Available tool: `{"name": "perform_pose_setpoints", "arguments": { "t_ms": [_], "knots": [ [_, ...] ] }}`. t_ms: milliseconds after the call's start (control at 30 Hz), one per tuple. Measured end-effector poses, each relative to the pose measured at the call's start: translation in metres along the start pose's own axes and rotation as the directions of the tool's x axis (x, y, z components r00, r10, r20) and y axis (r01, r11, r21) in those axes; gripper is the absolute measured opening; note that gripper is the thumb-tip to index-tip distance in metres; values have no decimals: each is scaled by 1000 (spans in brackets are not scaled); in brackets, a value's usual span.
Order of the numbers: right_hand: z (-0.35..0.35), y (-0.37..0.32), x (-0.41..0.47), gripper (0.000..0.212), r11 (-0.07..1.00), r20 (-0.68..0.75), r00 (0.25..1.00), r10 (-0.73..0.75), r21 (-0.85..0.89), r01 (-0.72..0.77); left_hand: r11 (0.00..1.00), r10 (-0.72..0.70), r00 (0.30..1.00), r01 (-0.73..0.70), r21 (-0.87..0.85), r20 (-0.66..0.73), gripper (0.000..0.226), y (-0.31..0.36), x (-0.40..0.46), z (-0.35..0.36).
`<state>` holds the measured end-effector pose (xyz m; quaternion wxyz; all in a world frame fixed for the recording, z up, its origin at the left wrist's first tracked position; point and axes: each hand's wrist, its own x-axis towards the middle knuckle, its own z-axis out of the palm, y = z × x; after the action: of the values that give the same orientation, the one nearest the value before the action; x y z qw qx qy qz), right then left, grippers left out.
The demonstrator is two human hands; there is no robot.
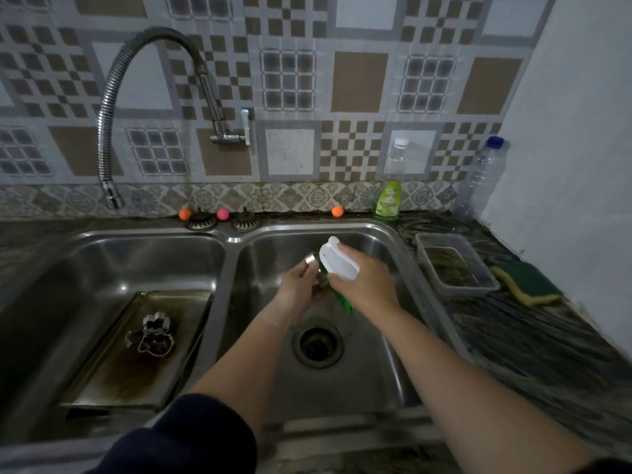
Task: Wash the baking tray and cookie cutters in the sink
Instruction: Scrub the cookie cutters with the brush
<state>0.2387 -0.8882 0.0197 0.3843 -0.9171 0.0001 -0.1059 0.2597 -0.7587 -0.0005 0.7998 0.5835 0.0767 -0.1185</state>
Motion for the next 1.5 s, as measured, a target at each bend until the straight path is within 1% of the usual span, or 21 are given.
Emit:
{"name": "perform_pose_setpoints", "arguments": {
  "t_ms": [67, 100, 167, 233, 267, 300, 367, 400, 433, 467, 533, 567, 667, 733, 900, 967, 1067, 1200, 1333, 1400, 1500],
  "knots": [
    [-4, 6, -4, 64, 1000, 2, 1000, 9, 11, -9, 1000, 21, 999, -21, -22, -29, 27, -4, -5, 11],
    [-5, 9, -9, 63, 1000, 15, 1000, 5, 19, -6, 999, 47, 996, -46, 5, -71, 25, -5, -7, 14],
    [-7, 16, -22, 62, 999, 73, 997, -4, 48, 1, 983, 129, 976, -102, 153, -177, 21, -6, -10, 14],
    [-12, 20, -32, 61, 999, 106, 994, -12, 48, 7, 916, 240, 942, -141, 375, -233, 33, -11, -12, 8],
    [-16, 21, -35, 61, 999, 92, 996, -11, 45, 7, 854, 306, 925, -163, 494, -224, 36, -12, -15, 5],
    [-19, 20, -38, 62, 999, 61, 998, -7, 46, 4, 765, 364, 912, -176, 620, -190, 35, -14, -18, 2],
    [-26, 16, -45, 62, 998, -4, 1000, -8, 59, 9, 539, 405, 912, -179, 823, -67, 29, -19, -25, -1],
    [-28, 12, -48, 62, 998, -18, 1000, -17, 59, 18, 445, 390, 921, -168, 880, -22, 26, -20, -31, 1],
    [-28, 8, -52, 62, 998, -24, 999, -25, 49, 26, 374, 378, 926, -170, 912, 18, 23, -21, -38, 3],
    [-29, 4, -55, 62, 999, -33, 999, -23, 38, 24, 325, 377, 924, -190, 926, 58, 23, -22, -46, 7],
    [-29, -1, -61, 63, 1000, -62, 998, 22, 23, -20, 267, 394, 912, -235, 935, 117, 24, -26, -63, 14],
    [-29, -3, -66, 64, 999, -71, 996, 47, 21, -45, 266, 400, 909, -238, 934, 117, 23, -27, -71, 15],
    [-25, -10, -88, 63, 998, -67, 996, 64, -20, -65, 320, 413, 910, -196, 927, 50, 23, -25, -88, 7],
    [-24, -12, -110, 62, 995, -48, 996, 79, -58, -82, 321, 411, 912, -168, 932, 23, 25, -24, -97, -2],
    [-48, 9, -151, 62, 975, -53, 982, 183, -117, -188, 284, 390, 919, -181, 942, 59, 33, -34, -124, -7],
    [-68, 23, -159, 63, 957, -105, 965, 240, -143, -254, 288, 381, 922, -191, 938, 71, 32, -37, -131, -2],
    [-96, 45, -161, 67, 915, -186, 928, 324, -189, -357, 292, 368, 926, -195, 936, 78, 32, -44, -136, 5],
    [-124, 75, -151, 67, 880, -218, 885, 412, -157, -448, 294, 378, 922, -203, 934, 81, 34, -53, -136, 13],
    [-136, 100, -135, 70, 837, -212, 859, 466, -208, -506, 301, 383, 923, -169, 938, 43, 34, -56, -129, 21],
    [-136, 108, -131, 71, 831, -181, 863, 472, -236, -504, 303, 387, 921, -164, 939, 36, 34, -57, -127, 25],
    [-139, 115, -133, 73, 820, -154, 870, 469, -291, -493, 278, 380, 925, -135, 951, 20, 33, -60, -125, 30]
  ]
}}
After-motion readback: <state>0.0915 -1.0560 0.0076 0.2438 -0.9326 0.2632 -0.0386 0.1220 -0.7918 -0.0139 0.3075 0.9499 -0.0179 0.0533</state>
